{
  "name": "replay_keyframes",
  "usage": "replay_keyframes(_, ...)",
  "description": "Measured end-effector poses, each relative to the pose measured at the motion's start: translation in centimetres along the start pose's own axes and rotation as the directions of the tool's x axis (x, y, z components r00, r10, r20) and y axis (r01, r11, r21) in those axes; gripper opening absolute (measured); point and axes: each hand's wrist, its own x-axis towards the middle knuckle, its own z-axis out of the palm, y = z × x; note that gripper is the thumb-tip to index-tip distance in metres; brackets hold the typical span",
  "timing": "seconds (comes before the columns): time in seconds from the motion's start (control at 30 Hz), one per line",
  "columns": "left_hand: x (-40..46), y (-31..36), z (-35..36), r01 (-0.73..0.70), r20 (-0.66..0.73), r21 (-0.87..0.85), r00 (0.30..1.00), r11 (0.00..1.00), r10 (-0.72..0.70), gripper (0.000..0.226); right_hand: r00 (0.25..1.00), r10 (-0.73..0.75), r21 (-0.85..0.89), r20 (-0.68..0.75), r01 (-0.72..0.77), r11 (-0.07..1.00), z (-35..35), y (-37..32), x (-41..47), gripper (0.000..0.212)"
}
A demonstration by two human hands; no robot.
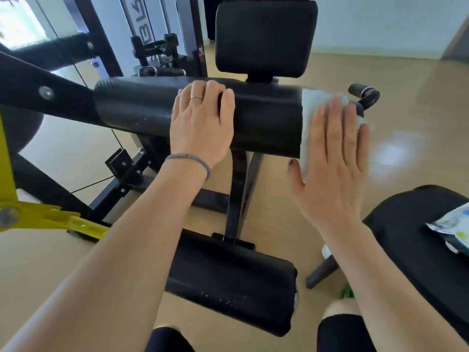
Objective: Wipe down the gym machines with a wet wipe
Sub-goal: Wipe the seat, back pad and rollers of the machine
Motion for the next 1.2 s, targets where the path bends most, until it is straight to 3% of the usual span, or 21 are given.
replay_keyframes(0.1,0.0,-0.3,-0.6,-0.012,0.041,-0.068,0.999,0.998,0.015,0.035,0.995,0.095,0.035,0.023,-0.095,0.995,-0.3,-2.2,0.4,0.080)
replay_keyframes(0.23,0.0,-0.7,-1.2,-0.021,0.074,-0.106,0.997,0.994,0.029,0.038,0.966,-0.230,0.013,0.117,0.230,0.973,0.5,-6.1,1.5,0.077)
replay_keyframes(0.37,0.1,-0.9,-1.3,-0.028,0.088,-0.106,0.995,0.994,0.038,0.036,0.919,-0.360,-0.032,0.160,0.370,0.929,0.9,-5.9,2.3,0.075)
replay_keyframes(0.6,-0.1,-0.8,-1.5,-0.062,0.113,-0.095,0.991,0.993,0.073,0.036,0.993,-0.030,0.043,0.112,0.025,0.999,-0.8,-2.4,0.9,0.070)
replay_keyframes(0.73,-0.3,-0.5,-1.7,-0.065,0.183,-0.041,0.980,0.997,0.072,0.050,0.979,0.007,0.272,0.203,-0.063,0.960,-1.9,-4.4,2.3,0.067)
replay_keyframes(0.83,-1.6,0.9,-2.5,-0.225,0.046,0.037,0.974,0.974,0.223,0.056,0.964,0.009,0.414,0.265,-0.122,0.902,-2.7,-4.8,3.5,0.060)
replay_keyframes(0.9,-2.4,2.7,-2.5,-0.414,-0.035,0.054,0.909,0.909,0.416,0.052,0.944,0.048,0.542,0.326,-0.228,0.809,-3.5,-4.9,3.8,0.054)
replay_keyframes(0.93,-2.6,3.6,-2.2,-0.492,-0.038,0.048,0.868,0.869,0.494,0.049,0.929,0.076,0.634,0.361,-0.305,0.711,-4.0,-4.9,3.9,0.052)
replay_keyframes(1.03,-2.1,5.7,-0.7,-0.601,-0.016,-0.015,0.799,0.799,0.601,0.046,0.894,0.188,0.863,0.407,-0.444,0.241,-4.8,-4.6,4.2,0.052)
replay_keyframes(1.07,-1.9,6.1,-0.2,-0.620,-0.009,-0.026,0.785,0.785,0.620,0.049,0.883,0.229,0.885,0.409,-0.446,0.137,-4.8,-4.3,4.3,0.054)
replay_keyframes(1.13,-1.7,6.3,0.9,-0.635,0.057,0.034,0.772,0.772,0.633,0.062,0.866,0.307,0.897,0.395,-0.436,0.075,-4.7,-3.6,4.6,0.062)
replay_keyframes(1.2,-1.5,6.0,2.1,-0.622,0.113,0.178,0.783,0.763,0.612,0.073,0.856,0.393,0.910,0.336,-0.403,0.101,-4.8,-2.9,4.8,0.066)
